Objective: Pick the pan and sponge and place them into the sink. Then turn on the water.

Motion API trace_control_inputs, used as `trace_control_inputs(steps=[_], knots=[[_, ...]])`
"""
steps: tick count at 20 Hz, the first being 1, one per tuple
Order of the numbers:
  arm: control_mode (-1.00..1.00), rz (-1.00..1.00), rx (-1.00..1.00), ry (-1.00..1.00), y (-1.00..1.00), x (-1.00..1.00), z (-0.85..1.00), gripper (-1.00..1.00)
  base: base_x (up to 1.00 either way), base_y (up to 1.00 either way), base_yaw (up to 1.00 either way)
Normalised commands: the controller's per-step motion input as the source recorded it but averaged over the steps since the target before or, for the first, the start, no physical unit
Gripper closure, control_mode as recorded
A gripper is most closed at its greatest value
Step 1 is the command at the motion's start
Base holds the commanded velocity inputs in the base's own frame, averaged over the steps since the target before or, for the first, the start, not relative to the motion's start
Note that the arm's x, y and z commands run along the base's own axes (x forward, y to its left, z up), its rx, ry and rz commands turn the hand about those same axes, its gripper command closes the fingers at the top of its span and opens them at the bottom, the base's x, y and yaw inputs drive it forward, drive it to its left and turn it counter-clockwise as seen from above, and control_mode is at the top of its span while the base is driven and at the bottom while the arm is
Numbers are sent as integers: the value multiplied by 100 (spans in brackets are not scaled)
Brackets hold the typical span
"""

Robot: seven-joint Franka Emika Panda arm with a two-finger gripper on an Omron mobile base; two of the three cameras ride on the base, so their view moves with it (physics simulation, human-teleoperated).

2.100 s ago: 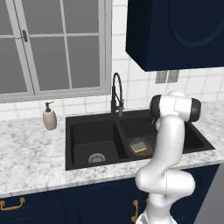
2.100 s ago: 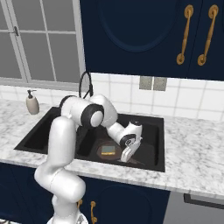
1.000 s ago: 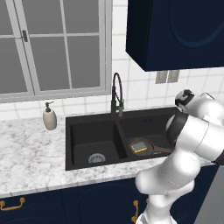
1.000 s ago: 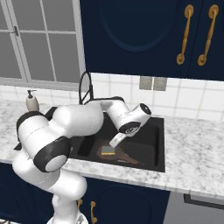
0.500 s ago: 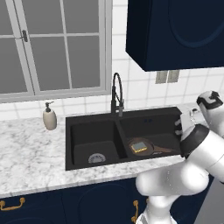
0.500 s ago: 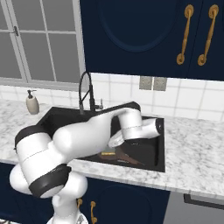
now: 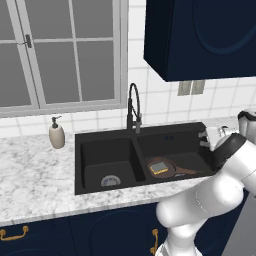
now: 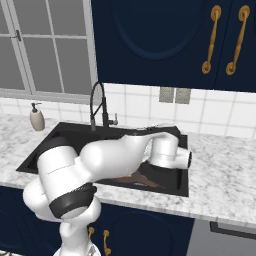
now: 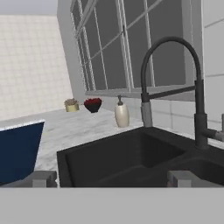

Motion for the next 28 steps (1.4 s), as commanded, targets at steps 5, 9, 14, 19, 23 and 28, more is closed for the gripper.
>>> trace_control_inputs(steps=[5, 9, 14, 19, 23, 28], knots=[[-100, -13, 6, -15, 27, 25, 0, -100, 0, 0, 0], [-100, -13, -4, -11, 42, 57, 0, -100, 0, 0, 0], [-100, -6, 0, -7, 5, 21, 10, -100, 0, 0, 0], [-100, 0, 2, -5, 17, 3, 1, -100, 0, 0, 0], [-100, 0, 0, -10, 38, 28, 22, -100, 0, 0, 0], [-100, 0, 1, -8, 39, 4, 2, -100, 0, 0, 0]])
